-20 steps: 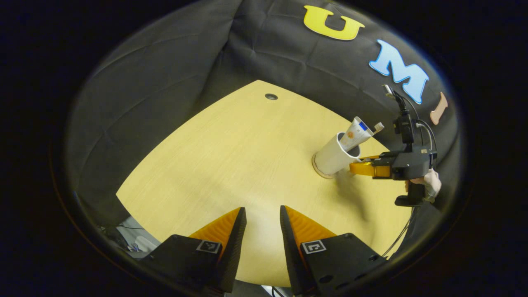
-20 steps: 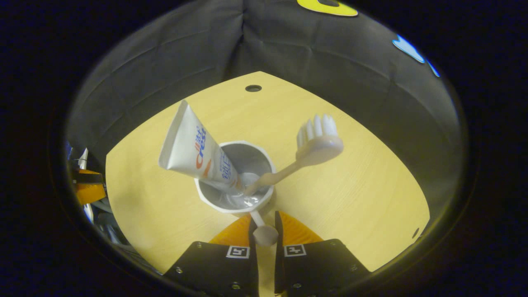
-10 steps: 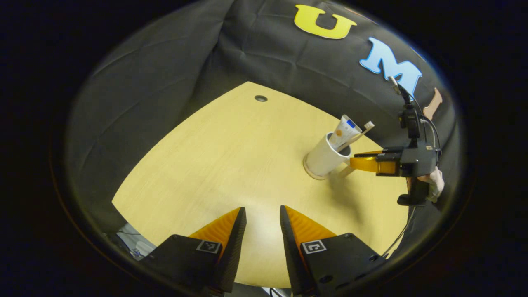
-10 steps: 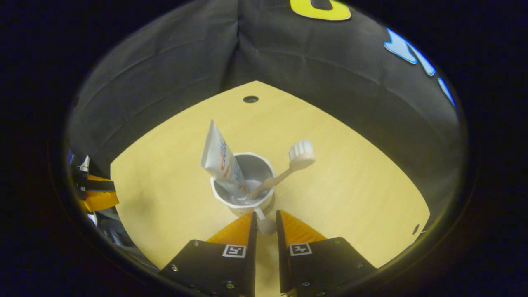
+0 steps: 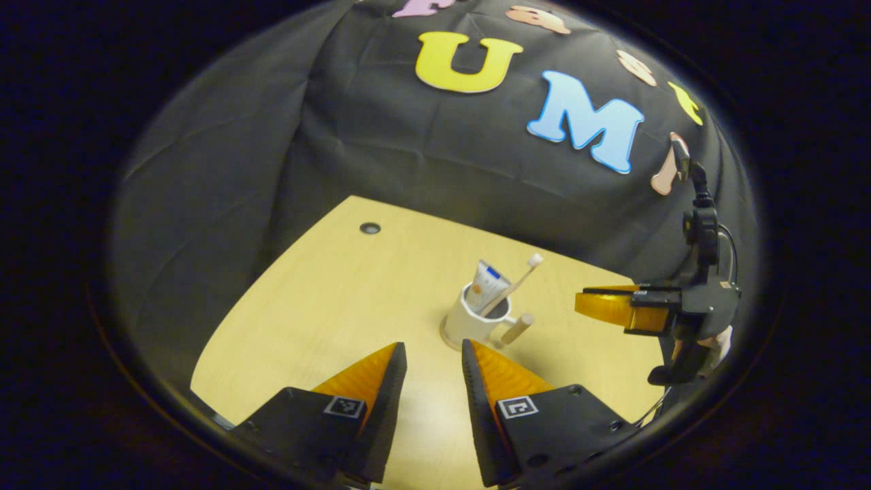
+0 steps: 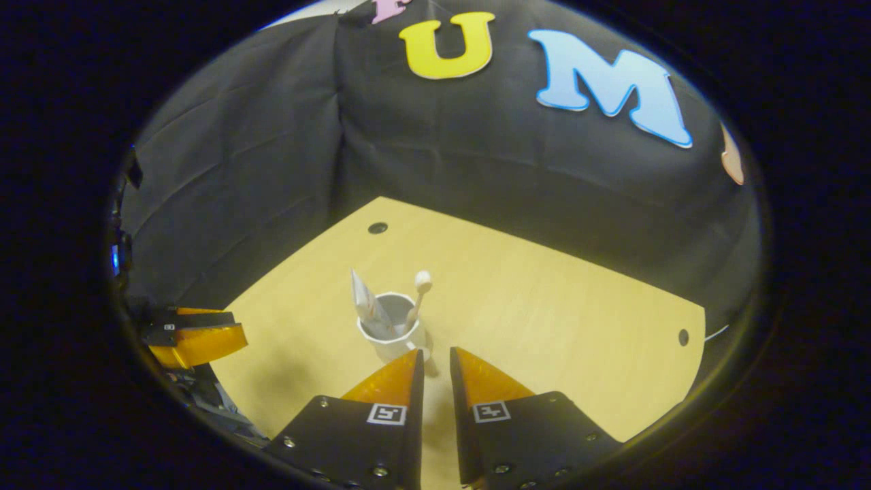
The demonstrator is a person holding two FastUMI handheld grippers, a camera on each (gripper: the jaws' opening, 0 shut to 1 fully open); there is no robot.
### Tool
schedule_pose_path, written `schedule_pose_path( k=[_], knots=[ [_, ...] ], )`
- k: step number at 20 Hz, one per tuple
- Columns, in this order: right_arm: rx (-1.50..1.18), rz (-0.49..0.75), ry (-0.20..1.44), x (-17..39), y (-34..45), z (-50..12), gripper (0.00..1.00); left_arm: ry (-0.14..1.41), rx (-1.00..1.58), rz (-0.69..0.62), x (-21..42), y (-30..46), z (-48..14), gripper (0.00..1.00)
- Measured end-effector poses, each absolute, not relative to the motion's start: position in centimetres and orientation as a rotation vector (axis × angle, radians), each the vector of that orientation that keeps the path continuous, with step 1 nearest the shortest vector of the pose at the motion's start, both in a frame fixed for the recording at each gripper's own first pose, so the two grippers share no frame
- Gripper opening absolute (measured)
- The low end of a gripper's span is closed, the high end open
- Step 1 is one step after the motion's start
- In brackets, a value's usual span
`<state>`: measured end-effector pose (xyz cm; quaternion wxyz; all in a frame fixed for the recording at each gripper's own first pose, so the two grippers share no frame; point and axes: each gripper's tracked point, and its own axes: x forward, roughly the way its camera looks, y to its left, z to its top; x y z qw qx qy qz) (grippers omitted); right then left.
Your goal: Put the toothbrush and toothpaste on the desktop into the cup, then pick up the cup and place it on the coaster on the desktop.
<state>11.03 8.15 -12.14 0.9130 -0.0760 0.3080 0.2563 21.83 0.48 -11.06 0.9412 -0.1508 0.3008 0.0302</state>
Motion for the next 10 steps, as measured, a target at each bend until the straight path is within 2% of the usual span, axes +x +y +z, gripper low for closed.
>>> schedule_pose_path(
  k=[2,3,5,6,7,9,10],
  knots=[
    [-0.125,0.461,0.542,10.8,6.8,-8.8,0.21,0.54,-0.241,0.017,24.0,-1.7,-7.8,0.57],
    [-0.105,0.427,0.494,10.5,6.1,-6.8,0.21,0.5,-0.208,-0.002,24.9,-2.6,-6.3,0.61],
    [-0.044,0.344,0.387,9.5,4.2,-2.2,0.21,0.406,-0.172,-0.047,26.2,-5.0,-2.3,0.56],
    [-0.021,0.313,0.352,8.9,3.3,-0.8,0.21,0.367,-0.161,-0.067,26.7,-5.9,-0.8,0.6],
    [-0.007,0.285,0.325,8.3,2.2,0.3,0.21,0.334,-0.144,-0.08,27.0,-6.6,0.5,0.56],
    [0.011,0.229,0.27,7.4,0.6,2.3,0.21,0.269,-0.11,-0.107,27.5,-8.1,3.1,0.61],
    [0.015,0.206,0.244,6.9,-0.2,3.2,0.15,0.238,-0.094,-0.121,27.6,-9.0,4.3,0.64]
  ],
)
